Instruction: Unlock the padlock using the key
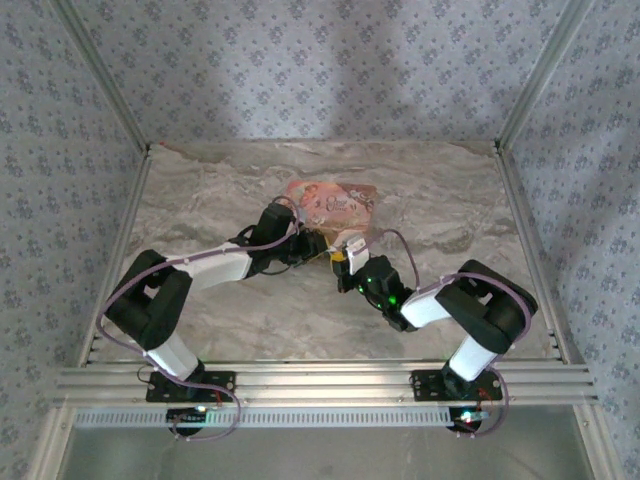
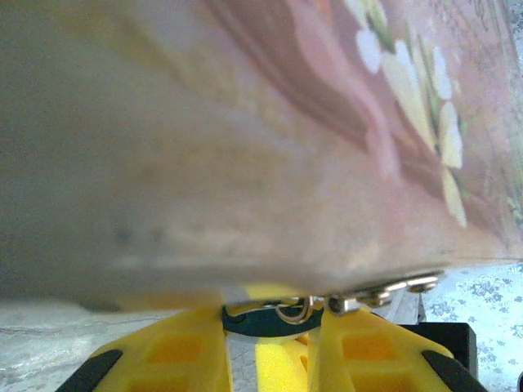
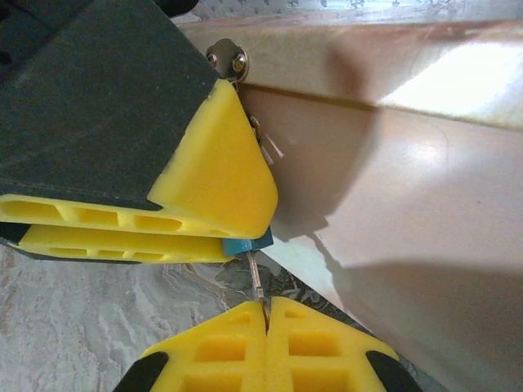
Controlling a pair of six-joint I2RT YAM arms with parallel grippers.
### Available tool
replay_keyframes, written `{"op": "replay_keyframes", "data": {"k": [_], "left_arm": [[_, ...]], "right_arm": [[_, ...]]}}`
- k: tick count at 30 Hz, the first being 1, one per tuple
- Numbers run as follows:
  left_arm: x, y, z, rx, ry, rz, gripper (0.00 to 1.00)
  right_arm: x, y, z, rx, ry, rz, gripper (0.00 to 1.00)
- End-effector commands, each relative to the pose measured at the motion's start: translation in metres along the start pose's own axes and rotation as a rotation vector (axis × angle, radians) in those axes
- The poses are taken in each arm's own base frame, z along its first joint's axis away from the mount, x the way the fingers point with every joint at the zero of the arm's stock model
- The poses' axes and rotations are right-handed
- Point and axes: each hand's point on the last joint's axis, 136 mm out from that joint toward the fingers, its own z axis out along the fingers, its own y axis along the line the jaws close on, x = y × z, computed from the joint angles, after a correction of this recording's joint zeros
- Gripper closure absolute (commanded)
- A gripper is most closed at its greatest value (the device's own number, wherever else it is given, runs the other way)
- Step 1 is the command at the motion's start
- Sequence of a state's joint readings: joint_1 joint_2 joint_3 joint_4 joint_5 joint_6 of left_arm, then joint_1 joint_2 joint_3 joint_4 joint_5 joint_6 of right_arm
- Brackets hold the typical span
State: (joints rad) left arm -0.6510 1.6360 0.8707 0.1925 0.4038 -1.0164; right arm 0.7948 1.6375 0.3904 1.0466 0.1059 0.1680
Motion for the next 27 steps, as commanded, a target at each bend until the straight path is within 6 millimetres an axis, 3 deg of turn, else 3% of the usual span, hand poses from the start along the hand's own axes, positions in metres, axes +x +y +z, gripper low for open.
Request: {"op": "replay_keyframes", "data": {"k": [1,27], "left_arm": [[0.007,-0.020,-0.006,0.067,0.006,-0.001,0.77],[0.010,-0.013,0.005,0.058,-0.009,-0.043,0.77]], "right_arm": [[-0.029,0.000,0.006,0.038,-0.094,0.017,1.00],[-0.046,-0.001,0.016,-0.014,-0.124,0.075,1.00]]}}
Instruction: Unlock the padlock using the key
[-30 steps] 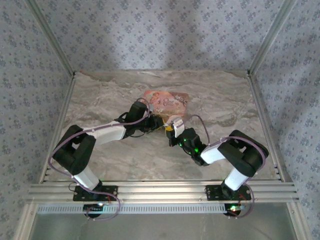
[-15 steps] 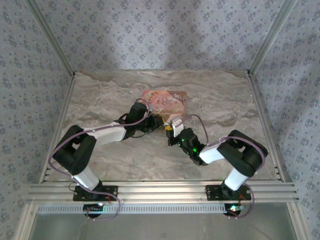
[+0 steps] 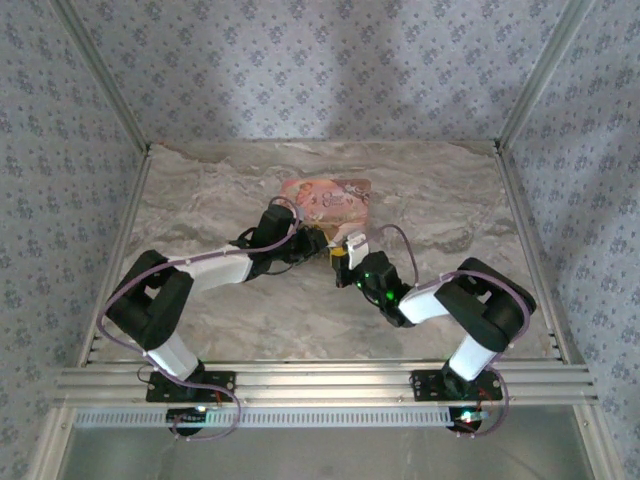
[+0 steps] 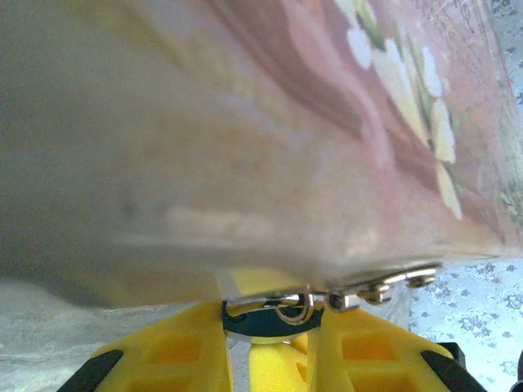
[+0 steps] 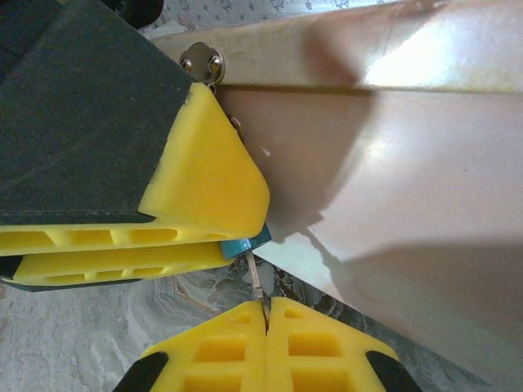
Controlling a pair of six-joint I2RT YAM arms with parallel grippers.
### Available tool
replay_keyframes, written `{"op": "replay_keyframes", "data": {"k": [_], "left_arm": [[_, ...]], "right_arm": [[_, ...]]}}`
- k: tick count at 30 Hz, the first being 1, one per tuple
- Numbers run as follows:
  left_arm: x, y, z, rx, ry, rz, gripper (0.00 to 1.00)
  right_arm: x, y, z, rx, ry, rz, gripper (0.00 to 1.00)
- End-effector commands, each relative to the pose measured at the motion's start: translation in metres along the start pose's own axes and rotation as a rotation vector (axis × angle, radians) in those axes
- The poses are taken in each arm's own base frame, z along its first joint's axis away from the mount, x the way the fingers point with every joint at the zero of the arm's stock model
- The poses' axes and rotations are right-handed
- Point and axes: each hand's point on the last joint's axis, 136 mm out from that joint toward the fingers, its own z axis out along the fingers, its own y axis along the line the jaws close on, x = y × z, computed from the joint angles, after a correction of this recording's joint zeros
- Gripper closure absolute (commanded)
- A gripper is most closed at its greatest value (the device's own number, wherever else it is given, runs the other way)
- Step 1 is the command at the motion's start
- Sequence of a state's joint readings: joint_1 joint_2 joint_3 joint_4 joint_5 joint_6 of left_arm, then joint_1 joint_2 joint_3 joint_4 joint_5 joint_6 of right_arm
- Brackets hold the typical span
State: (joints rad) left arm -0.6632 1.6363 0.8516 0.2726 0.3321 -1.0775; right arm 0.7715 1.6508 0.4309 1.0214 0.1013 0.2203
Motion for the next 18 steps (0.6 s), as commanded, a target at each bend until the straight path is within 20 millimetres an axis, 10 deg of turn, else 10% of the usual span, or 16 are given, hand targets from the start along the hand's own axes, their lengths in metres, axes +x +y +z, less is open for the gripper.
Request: {"op": "replay_keyframes", "data": {"k": [1,18], "left_arm": [[0.022,-0.008,0.003,0.040,0.073,-0.014,0.77],[0.023,-0.007,0.004,0.037,0.073,-0.025,0.77]], "right_arm": [[-0.038,0.009,0.009,-0.033,-0.118,0.008,1.00],[-0.037,0.003,0.011,-0.050,-0.139,0.037,1.00]]}}
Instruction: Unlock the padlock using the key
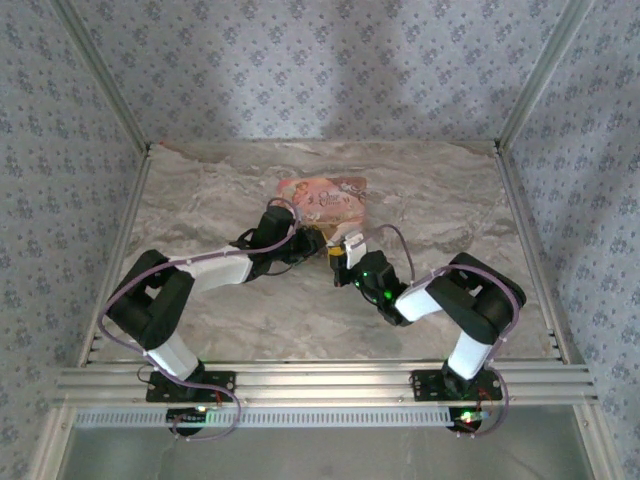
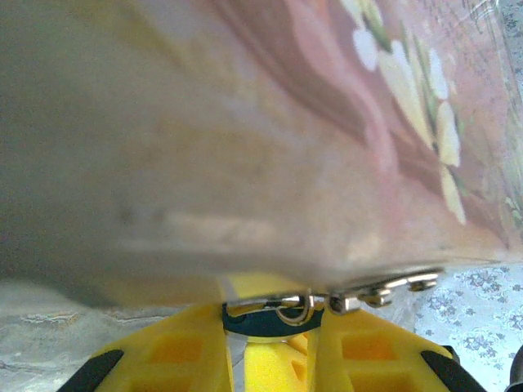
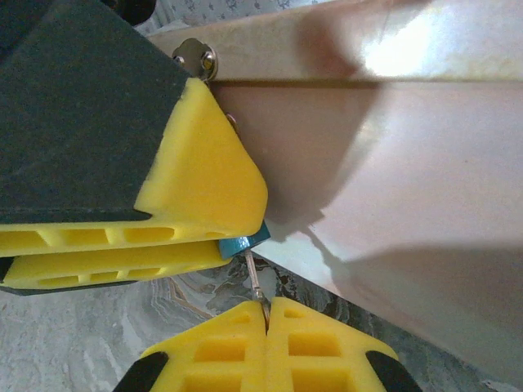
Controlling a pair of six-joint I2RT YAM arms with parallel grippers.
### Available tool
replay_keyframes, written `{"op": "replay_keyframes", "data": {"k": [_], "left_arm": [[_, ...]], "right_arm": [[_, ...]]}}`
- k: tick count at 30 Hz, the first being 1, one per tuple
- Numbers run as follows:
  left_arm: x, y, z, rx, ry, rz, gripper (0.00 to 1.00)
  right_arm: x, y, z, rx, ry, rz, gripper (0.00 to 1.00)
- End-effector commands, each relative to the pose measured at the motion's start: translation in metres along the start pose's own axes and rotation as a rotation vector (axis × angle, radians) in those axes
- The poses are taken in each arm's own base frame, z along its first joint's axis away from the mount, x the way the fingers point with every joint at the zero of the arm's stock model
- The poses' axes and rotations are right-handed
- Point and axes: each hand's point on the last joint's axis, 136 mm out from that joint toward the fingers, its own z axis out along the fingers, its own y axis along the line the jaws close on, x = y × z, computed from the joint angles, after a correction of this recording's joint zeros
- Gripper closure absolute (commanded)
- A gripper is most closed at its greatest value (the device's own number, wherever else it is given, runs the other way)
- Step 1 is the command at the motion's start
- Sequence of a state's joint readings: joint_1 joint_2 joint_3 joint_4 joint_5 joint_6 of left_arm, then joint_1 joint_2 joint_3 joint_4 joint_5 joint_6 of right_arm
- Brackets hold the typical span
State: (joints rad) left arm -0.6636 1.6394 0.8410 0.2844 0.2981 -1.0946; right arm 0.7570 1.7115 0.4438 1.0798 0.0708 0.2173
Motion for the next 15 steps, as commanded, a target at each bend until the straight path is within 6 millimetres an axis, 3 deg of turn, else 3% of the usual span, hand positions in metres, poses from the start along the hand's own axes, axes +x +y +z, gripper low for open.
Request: {"op": "replay_keyframes", "data": {"k": [1,15], "left_arm": [[0.0270,-0.0130,0.0020,0.054,0.101,-0.008,0.77],[0.0297,-0.0108,0.0021,0.045,0.101,-0.007,0.77]], "right_arm": [[-0.0406,0.0062,0.0032,-0.045,-0.132,0.034,1.00],[-0.0434,0.0069,-0.0009,-0.163,-0.121,0.142,1.00]]}}
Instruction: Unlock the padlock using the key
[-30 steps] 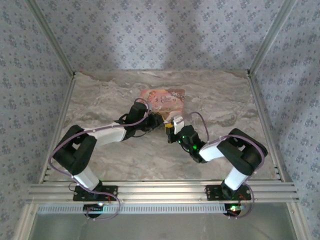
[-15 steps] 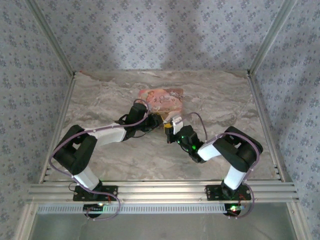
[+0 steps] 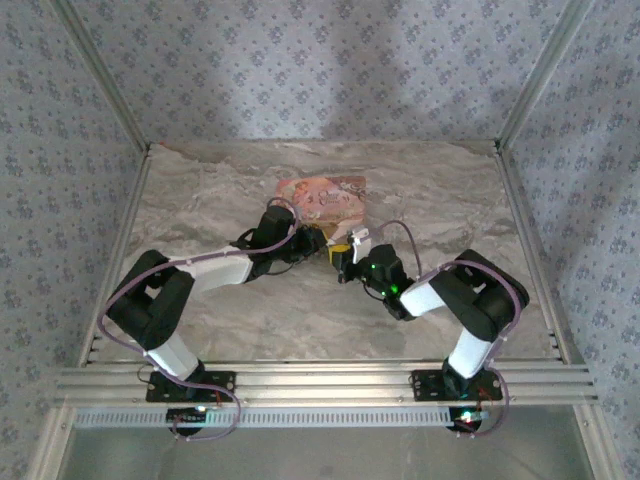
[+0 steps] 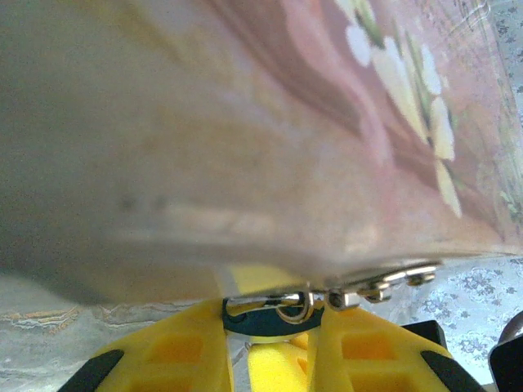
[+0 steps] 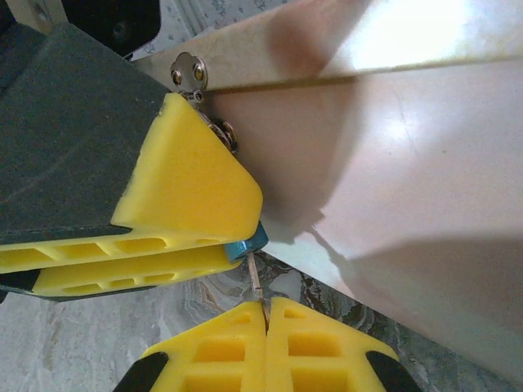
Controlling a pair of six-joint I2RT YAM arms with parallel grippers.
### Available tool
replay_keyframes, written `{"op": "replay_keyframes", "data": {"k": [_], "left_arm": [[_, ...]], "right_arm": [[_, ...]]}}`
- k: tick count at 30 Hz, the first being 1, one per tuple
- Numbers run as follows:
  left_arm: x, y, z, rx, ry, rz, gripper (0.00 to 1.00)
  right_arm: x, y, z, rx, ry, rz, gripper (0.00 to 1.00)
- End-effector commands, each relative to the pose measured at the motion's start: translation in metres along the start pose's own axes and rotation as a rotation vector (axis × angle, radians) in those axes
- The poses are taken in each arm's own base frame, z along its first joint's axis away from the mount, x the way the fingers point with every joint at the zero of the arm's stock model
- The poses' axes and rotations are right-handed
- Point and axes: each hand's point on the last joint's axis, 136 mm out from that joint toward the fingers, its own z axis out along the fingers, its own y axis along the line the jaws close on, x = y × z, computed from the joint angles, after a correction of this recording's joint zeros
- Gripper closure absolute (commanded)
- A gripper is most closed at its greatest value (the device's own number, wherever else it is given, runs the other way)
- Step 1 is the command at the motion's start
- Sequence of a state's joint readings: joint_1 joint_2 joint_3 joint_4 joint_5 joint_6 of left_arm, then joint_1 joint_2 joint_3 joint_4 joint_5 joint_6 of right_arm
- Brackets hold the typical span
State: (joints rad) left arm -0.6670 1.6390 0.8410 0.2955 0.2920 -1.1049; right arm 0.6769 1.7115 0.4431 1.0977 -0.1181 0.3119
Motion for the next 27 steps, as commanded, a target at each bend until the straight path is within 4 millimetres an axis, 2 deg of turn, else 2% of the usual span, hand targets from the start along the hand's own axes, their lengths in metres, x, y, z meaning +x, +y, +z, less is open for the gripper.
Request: {"op": "replay_keyframes", "data": {"k": [1,18,27], "left_arm": [[0.030,-0.008,0.002,0.036,0.106,-0.002,0.77],[0.034,-0.009,0.001,0.037,0.121,0.004,0.77],[0.036,-0.009,0.000,0.037,0.127,0.004,0.77]], "right_arm": [[-0.037,0.011,0.000,-0.057,-0.129,0.024,1.00],[-0.047,0.011,0.005,-0.077,-0.143,0.010,1.00],[-0.057,0.012,0.006,0.010,-0.172,-0.164,1.00]]}}
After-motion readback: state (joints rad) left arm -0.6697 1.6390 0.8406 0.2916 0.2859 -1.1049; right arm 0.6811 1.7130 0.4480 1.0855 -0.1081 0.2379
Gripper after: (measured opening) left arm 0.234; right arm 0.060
